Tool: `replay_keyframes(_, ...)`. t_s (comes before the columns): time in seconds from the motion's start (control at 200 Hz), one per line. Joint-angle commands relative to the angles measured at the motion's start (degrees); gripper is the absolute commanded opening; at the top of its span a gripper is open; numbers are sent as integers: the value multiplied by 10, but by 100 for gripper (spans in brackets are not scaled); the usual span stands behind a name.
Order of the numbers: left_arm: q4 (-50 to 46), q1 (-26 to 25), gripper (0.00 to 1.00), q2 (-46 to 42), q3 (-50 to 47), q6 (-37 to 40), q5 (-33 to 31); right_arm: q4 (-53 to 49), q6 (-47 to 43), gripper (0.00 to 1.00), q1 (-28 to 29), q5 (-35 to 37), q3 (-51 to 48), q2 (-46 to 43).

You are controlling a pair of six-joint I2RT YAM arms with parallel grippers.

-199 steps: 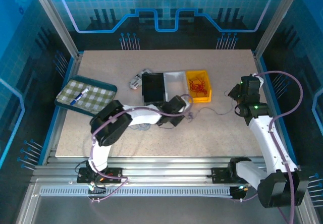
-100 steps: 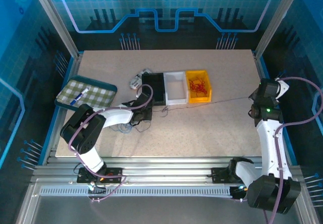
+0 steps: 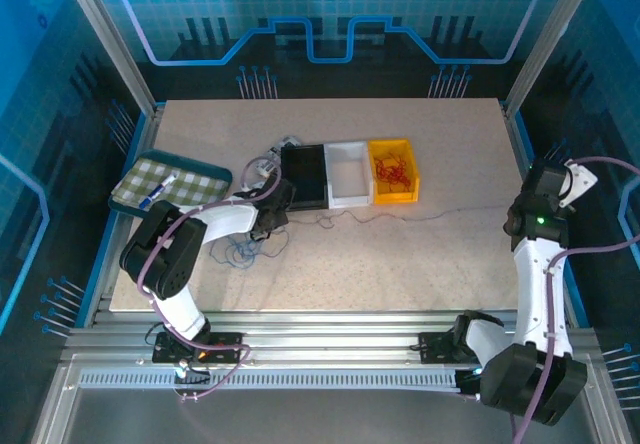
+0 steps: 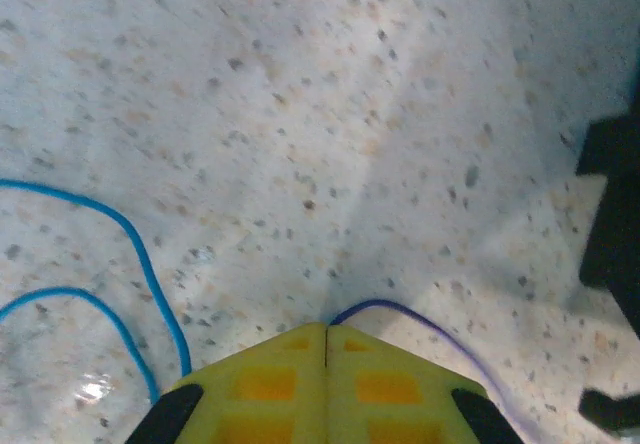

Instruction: Untangle the cables

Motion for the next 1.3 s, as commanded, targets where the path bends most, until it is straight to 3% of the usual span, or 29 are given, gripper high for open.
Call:
replay_keyframes(0.0, -95, 30, 0, -7, 6, -65, -55, 13, -8, 1, -23, 35, 2, -5)
replay_keyframes(0.15, -122, 38, 0, -15, 27, -58, -83, 13, -5, 1, -23, 26, 0, 2)
replay_keyframes(0.285, -170, 85, 0, -55, 1, -165, -92, 13, -6, 1, -37, 33, 7, 2)
replay_keyframes(0.36, -162, 101, 0, -77, -11, -179, -89, 3, 5, 1, -41, 27, 11, 10)
replay_keyframes(0.546, -159, 101, 0, -66, 29, -119, -69, 13, 11, 1, -40, -24, 11, 24)
replay_keyframes(0.651, -54, 84, 0, -57, 22, -28, 20, 29, 13, 2, -12, -85, -4, 22)
replay_keyframes(0.746, 48, 52, 0, -51, 8, 49, 120, 13, 40, 2, 49, -113, -21, 21)
replay_keyframes(0.896, 149, -2, 0, -48, -19, 143, 226, -22, 70, 2, 213, -75, -31, 14)
replay_keyframes(1.021, 157, -23, 0, -40, -15, 178, 230, -15, 68, 3, 343, -47, 10, 24)
replay_keyframes(1.141, 141, -23, 0, -24, -5, 159, 199, 14, -5, 3, 445, -22, 92, 66)
replay_keyframes(1.296, 89, -23, 0, -14, 7, 95, 97, 74, -89, 3, 509, -22, 208, 111)
